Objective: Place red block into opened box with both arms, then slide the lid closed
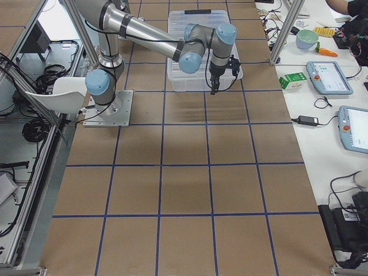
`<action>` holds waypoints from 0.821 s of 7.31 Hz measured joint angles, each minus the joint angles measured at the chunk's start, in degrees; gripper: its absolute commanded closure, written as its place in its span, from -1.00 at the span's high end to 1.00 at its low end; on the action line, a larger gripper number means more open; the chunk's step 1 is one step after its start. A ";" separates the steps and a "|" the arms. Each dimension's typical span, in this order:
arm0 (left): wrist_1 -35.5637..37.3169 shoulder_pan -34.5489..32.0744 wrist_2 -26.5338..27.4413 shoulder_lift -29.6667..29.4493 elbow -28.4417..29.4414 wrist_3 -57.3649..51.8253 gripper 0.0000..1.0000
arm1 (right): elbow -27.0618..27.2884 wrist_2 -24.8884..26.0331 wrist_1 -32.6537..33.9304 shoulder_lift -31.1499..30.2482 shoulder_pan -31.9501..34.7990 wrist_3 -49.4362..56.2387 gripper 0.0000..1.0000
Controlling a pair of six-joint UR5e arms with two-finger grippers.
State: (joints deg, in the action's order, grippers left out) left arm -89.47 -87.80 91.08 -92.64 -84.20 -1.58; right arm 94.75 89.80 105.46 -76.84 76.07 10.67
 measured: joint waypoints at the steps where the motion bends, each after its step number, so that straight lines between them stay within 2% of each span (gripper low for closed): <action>1: 0.00 0.00 0.03 0.00 0.00 0.00 1.00 | -0.03 -0.02 0.14 0.00 1.27 -0.85 1.00; 6: 0.00 -0.21 1.09 0.12 -0.02 -0.01 1.00 | -1.23 0.22 0.65 0.13 3.89 -2.03 1.00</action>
State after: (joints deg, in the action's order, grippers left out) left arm -89.48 -88.01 92.17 -92.52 -84.22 -1.59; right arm 93.52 90.02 106.10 -76.71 79.96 8.65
